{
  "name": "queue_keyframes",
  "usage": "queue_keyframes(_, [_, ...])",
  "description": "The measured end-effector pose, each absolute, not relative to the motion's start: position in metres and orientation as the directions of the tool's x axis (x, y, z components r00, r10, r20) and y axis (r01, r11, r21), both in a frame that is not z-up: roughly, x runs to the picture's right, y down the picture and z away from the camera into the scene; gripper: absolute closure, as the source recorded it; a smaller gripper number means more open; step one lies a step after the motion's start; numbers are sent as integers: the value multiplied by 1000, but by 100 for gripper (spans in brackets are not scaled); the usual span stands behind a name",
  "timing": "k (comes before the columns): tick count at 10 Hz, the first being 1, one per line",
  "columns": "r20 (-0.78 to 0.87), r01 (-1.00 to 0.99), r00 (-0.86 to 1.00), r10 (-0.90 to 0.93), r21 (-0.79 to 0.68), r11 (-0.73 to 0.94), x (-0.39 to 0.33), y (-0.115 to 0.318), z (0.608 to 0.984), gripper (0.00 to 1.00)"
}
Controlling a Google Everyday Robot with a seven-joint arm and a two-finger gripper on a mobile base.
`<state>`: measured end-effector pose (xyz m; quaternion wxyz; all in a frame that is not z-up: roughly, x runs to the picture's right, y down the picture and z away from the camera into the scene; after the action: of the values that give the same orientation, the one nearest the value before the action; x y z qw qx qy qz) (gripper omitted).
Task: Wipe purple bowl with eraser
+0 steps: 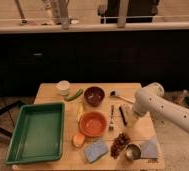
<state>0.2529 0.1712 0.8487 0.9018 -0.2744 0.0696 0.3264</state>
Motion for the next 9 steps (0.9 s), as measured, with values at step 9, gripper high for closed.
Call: queue_keyframes(9, [-337,-739,659,673,-457,495,234,174,877,20])
